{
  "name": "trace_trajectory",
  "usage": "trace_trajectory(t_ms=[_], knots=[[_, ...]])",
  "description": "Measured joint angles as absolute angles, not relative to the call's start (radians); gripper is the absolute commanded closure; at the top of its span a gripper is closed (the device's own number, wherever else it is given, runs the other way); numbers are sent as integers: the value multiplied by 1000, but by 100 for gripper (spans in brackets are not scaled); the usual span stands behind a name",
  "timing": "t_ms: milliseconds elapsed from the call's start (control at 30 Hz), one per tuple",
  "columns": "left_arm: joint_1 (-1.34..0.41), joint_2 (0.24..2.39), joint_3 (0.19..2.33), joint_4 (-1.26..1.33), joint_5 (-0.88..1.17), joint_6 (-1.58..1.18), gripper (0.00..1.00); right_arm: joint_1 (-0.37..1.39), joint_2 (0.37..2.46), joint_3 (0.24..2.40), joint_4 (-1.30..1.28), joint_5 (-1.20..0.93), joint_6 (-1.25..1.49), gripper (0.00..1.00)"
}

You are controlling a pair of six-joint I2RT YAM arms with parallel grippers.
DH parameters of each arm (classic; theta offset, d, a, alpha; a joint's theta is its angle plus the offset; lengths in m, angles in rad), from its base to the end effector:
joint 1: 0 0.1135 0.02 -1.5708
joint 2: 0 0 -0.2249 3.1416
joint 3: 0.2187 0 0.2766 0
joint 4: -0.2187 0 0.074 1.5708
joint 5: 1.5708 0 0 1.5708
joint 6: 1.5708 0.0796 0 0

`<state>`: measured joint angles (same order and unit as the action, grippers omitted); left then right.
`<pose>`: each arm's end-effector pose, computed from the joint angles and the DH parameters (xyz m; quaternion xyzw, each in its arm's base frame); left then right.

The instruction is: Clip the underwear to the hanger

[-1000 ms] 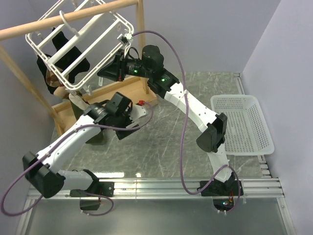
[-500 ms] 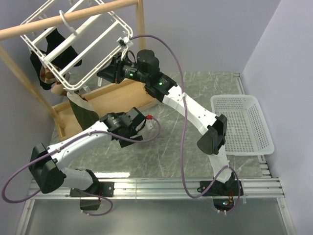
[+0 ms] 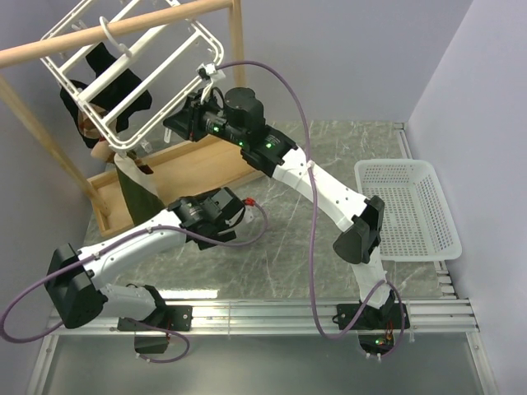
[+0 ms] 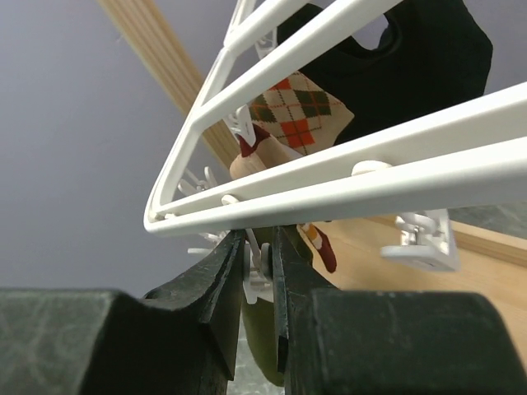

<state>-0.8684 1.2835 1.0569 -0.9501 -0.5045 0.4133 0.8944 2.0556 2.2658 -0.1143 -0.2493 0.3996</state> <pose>0.2155 -0.1950 0.1943 0.5286 0.7904 0.1957 0.2399 0.3145 0.4231 0.4420 -0.2526 0.6243 0.5094 0.5356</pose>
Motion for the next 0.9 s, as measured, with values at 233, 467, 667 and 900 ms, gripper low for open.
trace_trajectory(t_ms=[233, 467, 667, 900], knots=[[-850, 1393, 1155, -1077, -541, 456, 1, 907, 2056, 2264, -120, -218, 395, 100], [-686, 1434, 1219, -1141, -556, 541, 1, 908, 2033, 2203, -82, -210, 388, 100], [-588, 1464, 1234, -1129, -583, 632, 1, 906, 2011, 2163, -51, -210, 387, 100], [-573, 1544, 1247, -1022, -630, 720, 1, 901, 2003, 2154, -46, -209, 389, 100]])
